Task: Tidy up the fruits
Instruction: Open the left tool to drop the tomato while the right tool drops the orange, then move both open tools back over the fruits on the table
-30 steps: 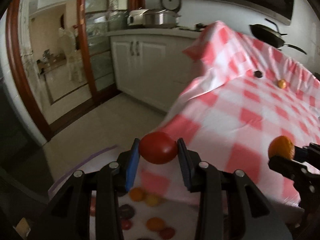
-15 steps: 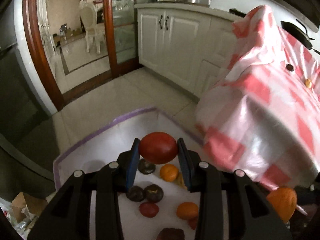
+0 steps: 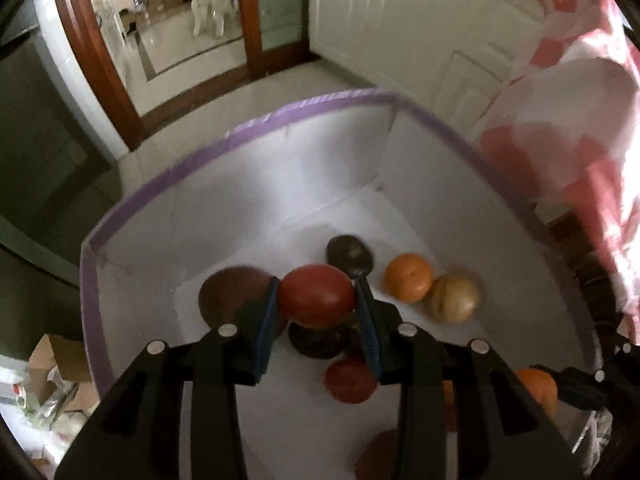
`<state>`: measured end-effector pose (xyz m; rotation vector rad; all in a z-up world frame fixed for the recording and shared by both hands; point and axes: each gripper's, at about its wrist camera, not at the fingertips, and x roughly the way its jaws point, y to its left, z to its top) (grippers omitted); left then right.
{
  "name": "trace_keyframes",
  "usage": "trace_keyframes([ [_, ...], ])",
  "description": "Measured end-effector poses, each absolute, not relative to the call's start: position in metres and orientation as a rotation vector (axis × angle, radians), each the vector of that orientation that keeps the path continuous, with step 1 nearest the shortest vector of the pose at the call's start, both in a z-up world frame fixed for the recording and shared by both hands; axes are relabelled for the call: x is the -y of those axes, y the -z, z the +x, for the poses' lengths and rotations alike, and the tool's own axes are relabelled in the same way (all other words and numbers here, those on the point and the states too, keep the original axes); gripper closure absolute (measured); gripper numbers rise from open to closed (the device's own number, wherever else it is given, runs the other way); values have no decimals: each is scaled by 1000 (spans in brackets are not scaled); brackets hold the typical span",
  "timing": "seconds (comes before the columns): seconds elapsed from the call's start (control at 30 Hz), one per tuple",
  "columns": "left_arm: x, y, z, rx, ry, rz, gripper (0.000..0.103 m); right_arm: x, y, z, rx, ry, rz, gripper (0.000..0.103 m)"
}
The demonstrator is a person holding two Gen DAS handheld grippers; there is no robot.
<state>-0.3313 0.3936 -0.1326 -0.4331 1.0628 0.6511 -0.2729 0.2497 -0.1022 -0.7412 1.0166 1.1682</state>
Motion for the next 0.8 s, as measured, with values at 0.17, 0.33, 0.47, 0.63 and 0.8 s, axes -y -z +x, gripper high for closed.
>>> trace_keyframes([
  [0.17,-397,146,-338,-1102,-664,-449,65,-259,117,-277,-1040,-1166,-788,64],
  [0.33,-396,148,-333,-1115,-674,-436,55,-261,122,-275,-1053,-1161,-802,63],
  [0.47,-398,146,-333,-1096,-694,-446,31,-256,109,-274,-1014,-1175,-760,42],
  [0.63,-402,139,-333,-1084,-711,-471,27,-247,89,-277,-971,-1212,-725,41],
  [0.8,-403,108,-333,-1013,-778,-434,17,-225,45,-271,-916,-1266,-607,39],
])
